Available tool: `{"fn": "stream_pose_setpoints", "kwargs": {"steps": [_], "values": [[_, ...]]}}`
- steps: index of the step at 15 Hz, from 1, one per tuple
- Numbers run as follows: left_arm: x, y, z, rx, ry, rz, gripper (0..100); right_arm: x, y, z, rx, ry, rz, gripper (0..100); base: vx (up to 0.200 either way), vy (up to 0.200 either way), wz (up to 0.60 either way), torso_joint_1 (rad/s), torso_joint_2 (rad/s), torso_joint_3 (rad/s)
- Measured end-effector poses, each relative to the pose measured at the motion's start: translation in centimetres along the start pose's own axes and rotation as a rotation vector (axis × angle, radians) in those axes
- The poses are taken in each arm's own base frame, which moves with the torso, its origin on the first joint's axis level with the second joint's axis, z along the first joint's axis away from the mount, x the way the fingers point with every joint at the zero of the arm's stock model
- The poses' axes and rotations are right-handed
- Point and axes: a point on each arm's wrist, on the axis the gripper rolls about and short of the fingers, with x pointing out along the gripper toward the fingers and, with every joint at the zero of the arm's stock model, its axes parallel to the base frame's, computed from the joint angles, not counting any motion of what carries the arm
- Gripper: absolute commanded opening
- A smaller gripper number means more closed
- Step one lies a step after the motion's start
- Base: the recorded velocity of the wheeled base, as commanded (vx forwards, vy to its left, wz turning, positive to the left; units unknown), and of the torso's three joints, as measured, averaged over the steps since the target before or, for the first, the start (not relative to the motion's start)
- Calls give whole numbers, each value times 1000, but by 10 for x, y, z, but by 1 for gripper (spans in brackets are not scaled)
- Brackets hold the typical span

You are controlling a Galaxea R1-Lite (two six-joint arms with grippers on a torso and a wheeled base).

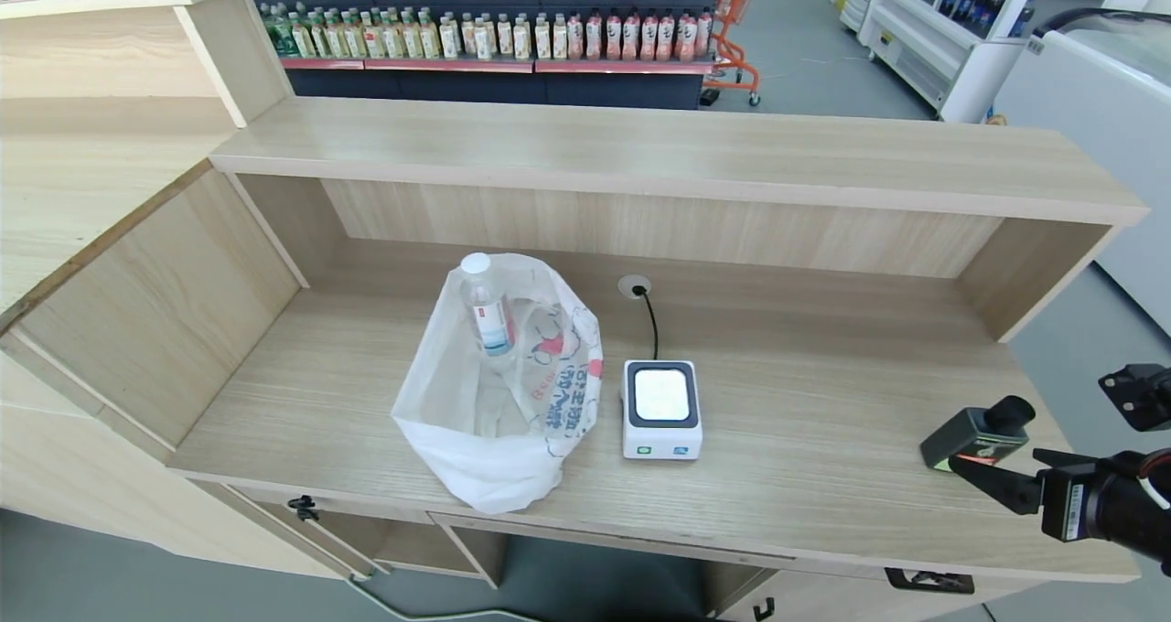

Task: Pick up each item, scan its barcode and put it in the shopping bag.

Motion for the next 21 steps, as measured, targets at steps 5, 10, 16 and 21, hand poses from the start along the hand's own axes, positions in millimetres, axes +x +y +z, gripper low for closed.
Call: {"fn": "stream_pose_setpoints", "kwargs": {"steps": [5, 10, 16, 21], "values": [[0, 0, 0, 0, 0, 0, 100, 1, 1, -6, -2, 26, 7, 100, 0, -200, 0, -1, 1, 0], [0, 0, 0, 0, 0, 1, 100, -1, 5, -17, -19, 64, 23, 100, 0, -200, 0, 4, 0, 3], [0, 0, 0, -2, -2, 1, 100, 1, 20, -21, -79, 87, 110, 100, 0, -167, 0, 2, 2, 0], [0, 0, 0, -3, -3, 2, 100, 12, 39, -20, -208, 98, 227, 100, 0, 0, 0, 0, 0, 0]]}}
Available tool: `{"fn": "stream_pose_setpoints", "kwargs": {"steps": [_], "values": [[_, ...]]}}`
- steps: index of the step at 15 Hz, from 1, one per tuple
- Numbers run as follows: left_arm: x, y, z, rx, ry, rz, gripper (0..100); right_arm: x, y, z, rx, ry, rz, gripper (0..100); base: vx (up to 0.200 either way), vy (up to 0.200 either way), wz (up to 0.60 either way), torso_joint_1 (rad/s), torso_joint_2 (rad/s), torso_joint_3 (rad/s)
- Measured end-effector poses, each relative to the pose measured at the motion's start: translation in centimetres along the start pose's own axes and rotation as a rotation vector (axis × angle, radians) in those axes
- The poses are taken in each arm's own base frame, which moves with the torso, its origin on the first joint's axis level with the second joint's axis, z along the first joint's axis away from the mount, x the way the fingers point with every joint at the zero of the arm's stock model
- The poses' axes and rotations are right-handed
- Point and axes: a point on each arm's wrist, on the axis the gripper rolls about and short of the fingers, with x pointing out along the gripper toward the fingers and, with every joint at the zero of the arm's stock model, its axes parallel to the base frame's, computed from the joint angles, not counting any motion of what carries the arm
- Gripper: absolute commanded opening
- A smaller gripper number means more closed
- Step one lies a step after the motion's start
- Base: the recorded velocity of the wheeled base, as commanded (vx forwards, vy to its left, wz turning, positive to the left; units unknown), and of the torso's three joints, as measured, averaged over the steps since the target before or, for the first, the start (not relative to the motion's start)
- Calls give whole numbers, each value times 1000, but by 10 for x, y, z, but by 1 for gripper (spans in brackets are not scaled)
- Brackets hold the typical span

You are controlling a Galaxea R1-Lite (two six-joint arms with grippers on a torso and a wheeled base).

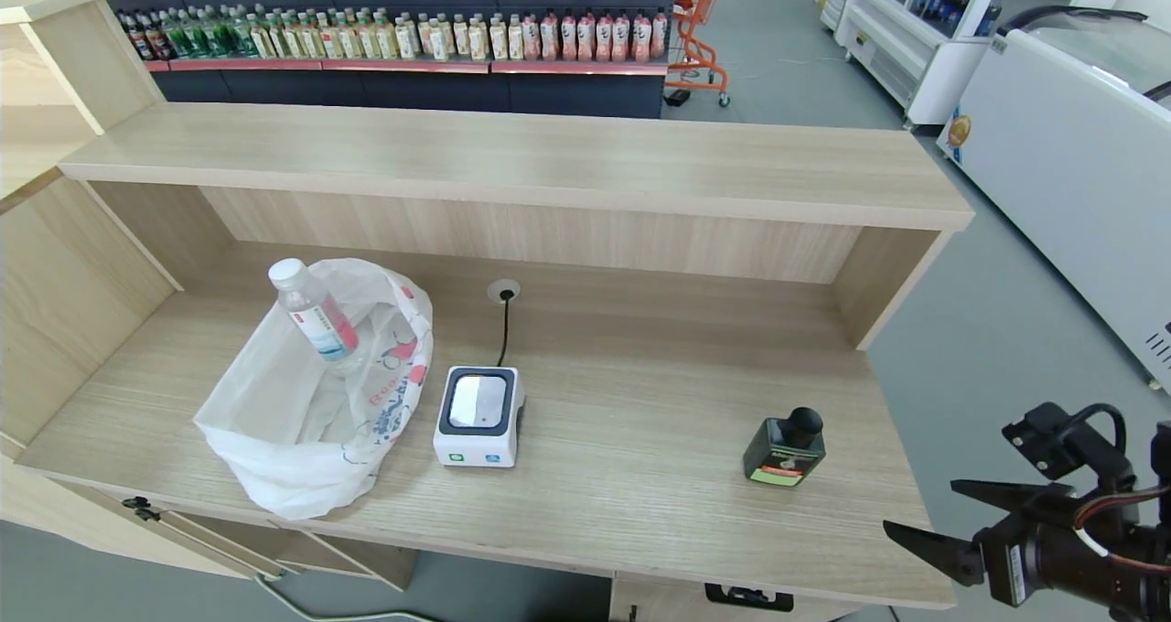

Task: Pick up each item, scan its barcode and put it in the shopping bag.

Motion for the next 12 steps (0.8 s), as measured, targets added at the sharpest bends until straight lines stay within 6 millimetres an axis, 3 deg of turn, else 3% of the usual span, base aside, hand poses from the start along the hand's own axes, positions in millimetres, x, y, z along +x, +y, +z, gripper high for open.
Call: {"fn": "stream_pose_setpoints", "kwargs": {"steps": [6, 12], "values": [[0, 0, 0, 0, 0, 1, 100, 17, -4, 1, -164, 35, 26, 100, 0, 0, 0, 0, 0, 0], [0, 0, 0, 0, -1, 1, 100, 42, -9, 15, -278, 26, 60, 100, 0, 0, 0, 0, 0, 0]]}}
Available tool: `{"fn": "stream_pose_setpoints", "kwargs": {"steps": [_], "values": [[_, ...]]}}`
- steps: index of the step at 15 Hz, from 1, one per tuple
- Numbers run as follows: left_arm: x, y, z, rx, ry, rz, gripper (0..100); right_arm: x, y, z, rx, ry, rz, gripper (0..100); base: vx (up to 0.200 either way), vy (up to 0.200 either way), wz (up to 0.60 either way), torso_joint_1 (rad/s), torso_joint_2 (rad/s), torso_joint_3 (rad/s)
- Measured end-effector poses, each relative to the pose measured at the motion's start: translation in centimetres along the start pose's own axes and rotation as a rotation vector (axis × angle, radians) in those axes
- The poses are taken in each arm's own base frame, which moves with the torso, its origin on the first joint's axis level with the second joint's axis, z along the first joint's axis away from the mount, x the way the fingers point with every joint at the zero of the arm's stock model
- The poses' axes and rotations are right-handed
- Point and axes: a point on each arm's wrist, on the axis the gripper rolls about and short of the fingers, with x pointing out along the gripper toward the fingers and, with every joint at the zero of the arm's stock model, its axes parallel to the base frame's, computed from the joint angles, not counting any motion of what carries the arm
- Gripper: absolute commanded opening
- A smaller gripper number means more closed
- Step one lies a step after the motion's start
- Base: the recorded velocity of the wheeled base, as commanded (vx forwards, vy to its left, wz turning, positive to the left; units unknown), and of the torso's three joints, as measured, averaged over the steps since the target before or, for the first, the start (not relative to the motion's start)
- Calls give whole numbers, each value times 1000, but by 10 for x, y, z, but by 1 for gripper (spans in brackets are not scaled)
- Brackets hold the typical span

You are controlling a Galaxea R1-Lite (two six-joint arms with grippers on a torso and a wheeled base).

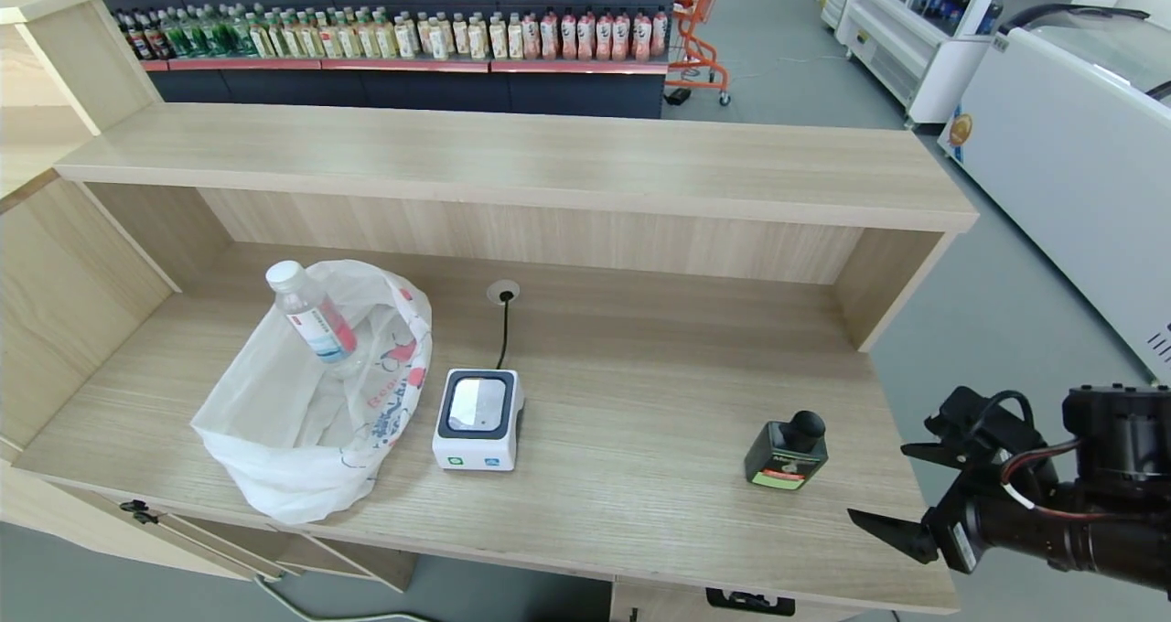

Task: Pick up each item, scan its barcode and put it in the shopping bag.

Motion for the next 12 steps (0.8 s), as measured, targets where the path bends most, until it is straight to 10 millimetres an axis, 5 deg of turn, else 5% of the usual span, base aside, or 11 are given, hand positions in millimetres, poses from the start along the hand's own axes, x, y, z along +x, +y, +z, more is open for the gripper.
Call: {"fn": "stream_pose_setpoints", "kwargs": {"steps": [12], "values": [[0, 0, 0, 0, -1, -1, 100, 62, -7, 17, -80, -63, 141, 100, 0, 0, 0, 0, 0, 0]]}}
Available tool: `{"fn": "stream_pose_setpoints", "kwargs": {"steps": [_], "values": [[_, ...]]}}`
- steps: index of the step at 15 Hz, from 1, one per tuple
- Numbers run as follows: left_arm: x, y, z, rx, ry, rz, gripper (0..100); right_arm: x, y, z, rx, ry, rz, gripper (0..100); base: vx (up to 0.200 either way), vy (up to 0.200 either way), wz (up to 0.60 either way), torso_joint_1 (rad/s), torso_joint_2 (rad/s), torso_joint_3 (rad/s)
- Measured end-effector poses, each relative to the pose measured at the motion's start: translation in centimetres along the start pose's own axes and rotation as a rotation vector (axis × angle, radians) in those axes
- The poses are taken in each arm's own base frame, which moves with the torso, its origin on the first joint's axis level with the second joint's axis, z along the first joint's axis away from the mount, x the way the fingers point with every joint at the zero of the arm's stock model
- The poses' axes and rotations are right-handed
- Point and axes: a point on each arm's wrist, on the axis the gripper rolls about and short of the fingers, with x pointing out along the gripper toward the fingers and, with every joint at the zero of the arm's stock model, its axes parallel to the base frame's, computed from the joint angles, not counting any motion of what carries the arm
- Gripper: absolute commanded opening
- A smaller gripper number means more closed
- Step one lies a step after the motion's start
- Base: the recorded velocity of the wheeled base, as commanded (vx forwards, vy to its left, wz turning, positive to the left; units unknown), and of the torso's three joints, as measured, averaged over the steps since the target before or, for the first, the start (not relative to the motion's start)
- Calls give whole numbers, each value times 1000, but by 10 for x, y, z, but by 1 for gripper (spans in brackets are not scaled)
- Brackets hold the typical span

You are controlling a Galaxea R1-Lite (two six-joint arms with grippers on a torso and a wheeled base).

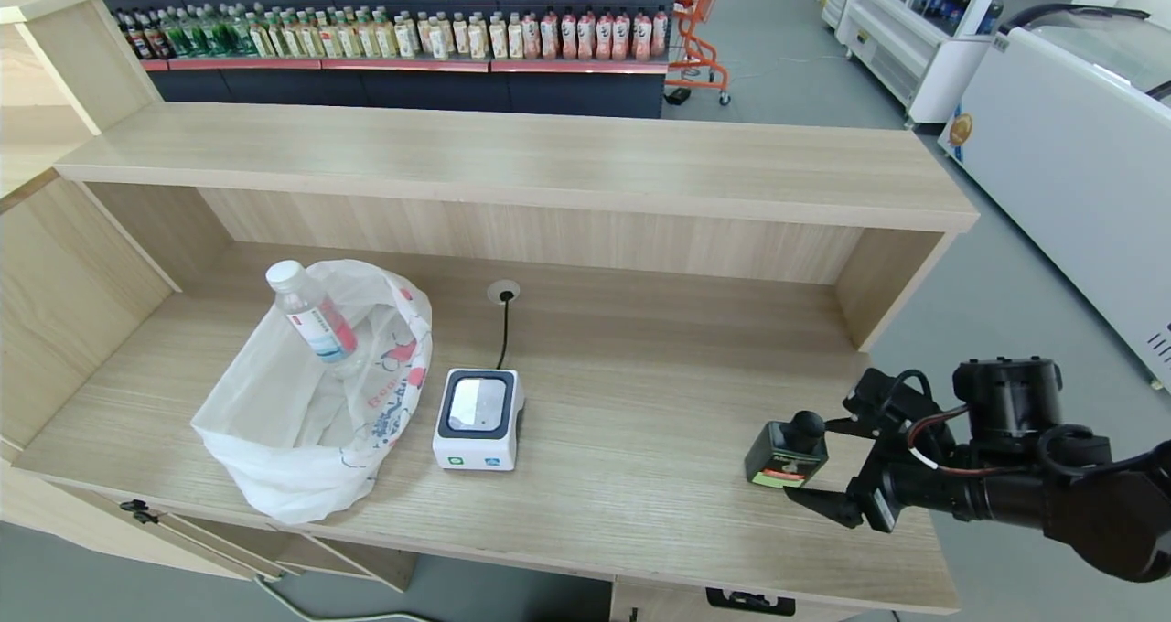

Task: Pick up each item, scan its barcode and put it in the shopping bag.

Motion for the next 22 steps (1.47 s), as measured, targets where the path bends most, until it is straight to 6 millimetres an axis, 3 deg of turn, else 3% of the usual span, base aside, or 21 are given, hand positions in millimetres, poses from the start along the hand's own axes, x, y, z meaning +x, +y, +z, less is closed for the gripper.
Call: {"fn": "stream_pose_setpoints", "kwargs": {"steps": [1, 2, 8, 13, 17, 20, 22], "values": [[0, 0, 0, 0, 0, 0, 100, 6, -2, 2, -10, -12, -1, 100, 0, 0, 0, 0, 0, 0], [0, 0, 0, 0, 0, 0, 100, 12, -5, 4, -18, -23, -2, 0, 0, 0, 0, 0, 0, 0], [0, 0, 0, 0, 0, 0, 100, 40, -4, 6, -42, -24, 38, 0, 0, 0, 0, 0, 0, 0], [0, 0, 0, 0, 0, 0, 100, 38, -8, 16, -93, -54, 23, 0, 0, 0, 0, 0, 0, 0], [0, 0, 0, 0, 0, 0, 100, -7, -8, 45, -246, -153, -72, 0, 0, 0, 0, 0, 0, 0], [0, 0, 0, 0, 0, 1, 100, -48, 2, 47, -567, -185, -132, 0, 0, 0, 0, 0, 0, 0], [0, 0, 0, 0, 0, 0, 100, -60, 8, 49, -787, -273, -84, 0, 0, 0, 0, 0, 0, 0]]}}
